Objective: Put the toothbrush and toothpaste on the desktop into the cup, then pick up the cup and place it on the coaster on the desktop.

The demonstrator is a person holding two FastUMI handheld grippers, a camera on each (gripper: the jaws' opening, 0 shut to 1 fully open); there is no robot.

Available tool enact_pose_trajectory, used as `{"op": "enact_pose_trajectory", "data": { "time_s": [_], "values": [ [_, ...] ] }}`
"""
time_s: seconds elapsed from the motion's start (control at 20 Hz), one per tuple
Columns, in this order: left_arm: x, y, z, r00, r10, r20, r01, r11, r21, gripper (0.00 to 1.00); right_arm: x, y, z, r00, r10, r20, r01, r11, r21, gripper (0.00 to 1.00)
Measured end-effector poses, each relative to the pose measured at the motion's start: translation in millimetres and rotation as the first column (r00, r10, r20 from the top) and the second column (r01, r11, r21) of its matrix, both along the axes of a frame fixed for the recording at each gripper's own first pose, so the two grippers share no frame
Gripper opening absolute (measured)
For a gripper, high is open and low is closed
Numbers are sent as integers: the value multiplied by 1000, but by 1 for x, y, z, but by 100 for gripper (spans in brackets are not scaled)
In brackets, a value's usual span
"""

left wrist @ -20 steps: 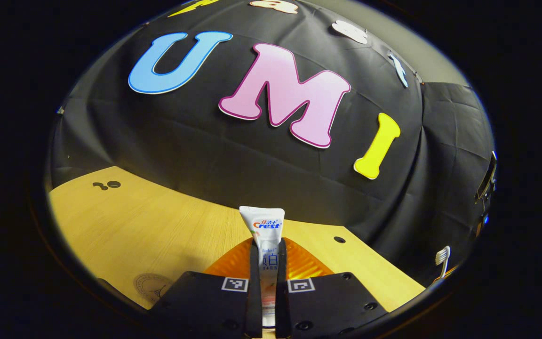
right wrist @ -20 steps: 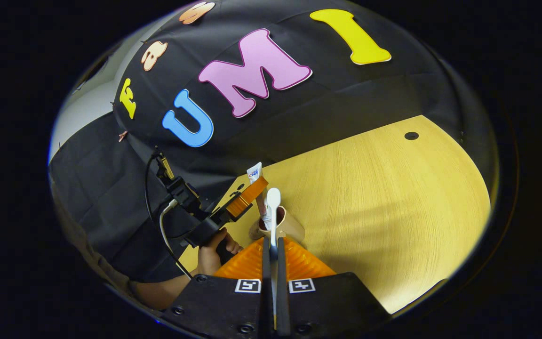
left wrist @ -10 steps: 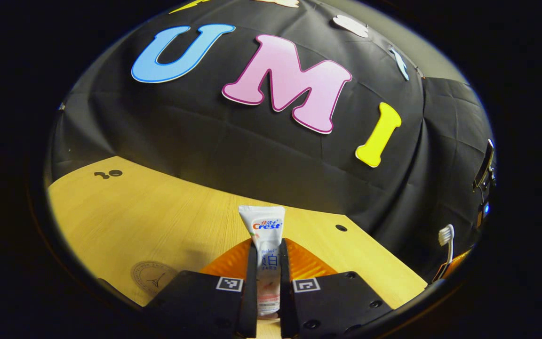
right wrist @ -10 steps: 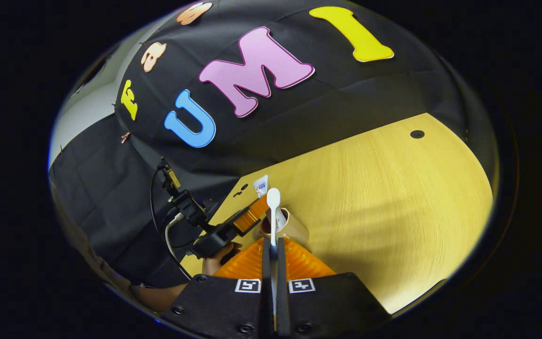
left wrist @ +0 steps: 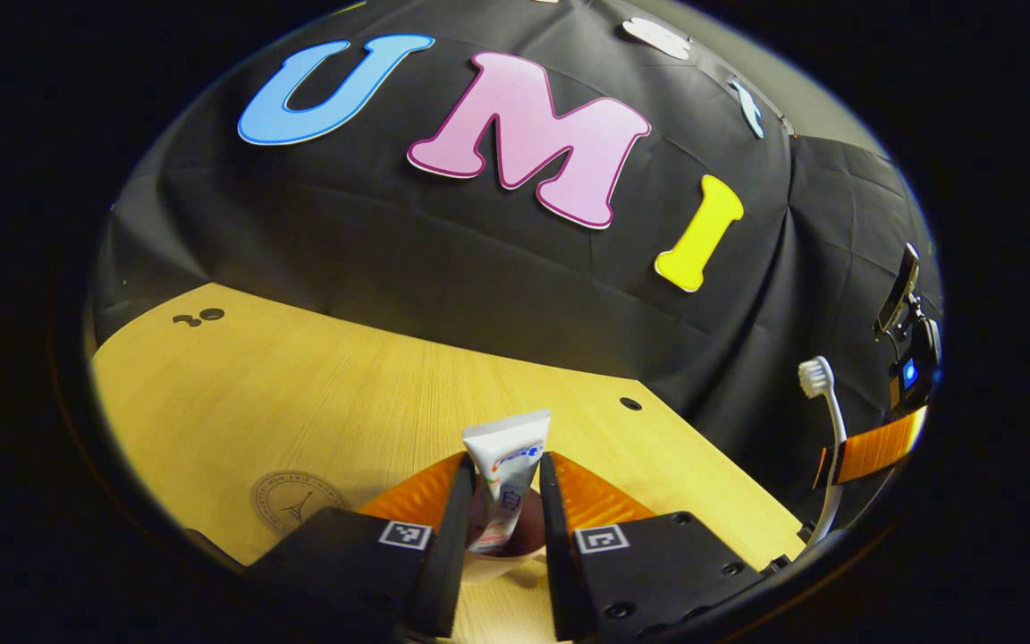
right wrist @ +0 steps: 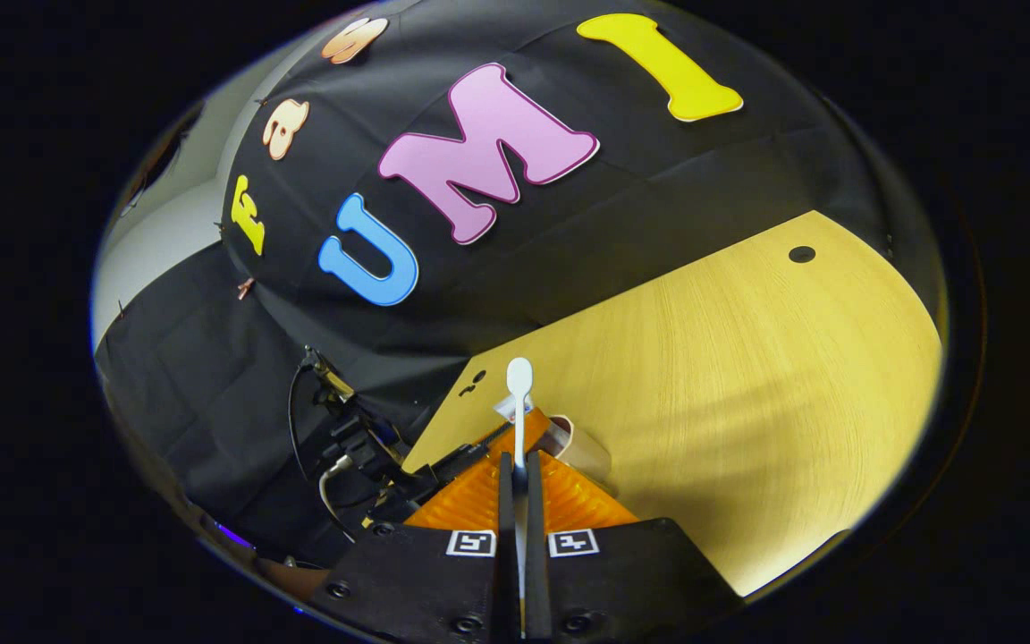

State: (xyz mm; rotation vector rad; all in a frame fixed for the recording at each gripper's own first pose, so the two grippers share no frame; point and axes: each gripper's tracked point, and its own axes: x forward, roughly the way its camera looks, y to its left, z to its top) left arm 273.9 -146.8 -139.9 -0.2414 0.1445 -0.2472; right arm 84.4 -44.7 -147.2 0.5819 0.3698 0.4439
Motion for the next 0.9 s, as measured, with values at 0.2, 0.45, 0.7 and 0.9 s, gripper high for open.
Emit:
{"op": "enact_pose_trajectory", "data": {
  "time_s": [0.2,0.45,0.7,0.9],
  "values": [
    [-13,1,6,1000,-23,-10,24,999,27,66,4,-2,7,999,-22,36,21,999,41,6],
    [-48,20,24,1000,-23,-6,23,999,36,71,5,0,13,993,-7,115,0,998,58,7],
    [-92,47,28,999,8,-32,-8,1000,16,72,15,25,26,978,67,195,-75,997,30,6],
    [-131,68,17,997,44,-71,-44,999,1,71,37,74,28,964,151,218,-152,988,-10,6]
  ]
}}
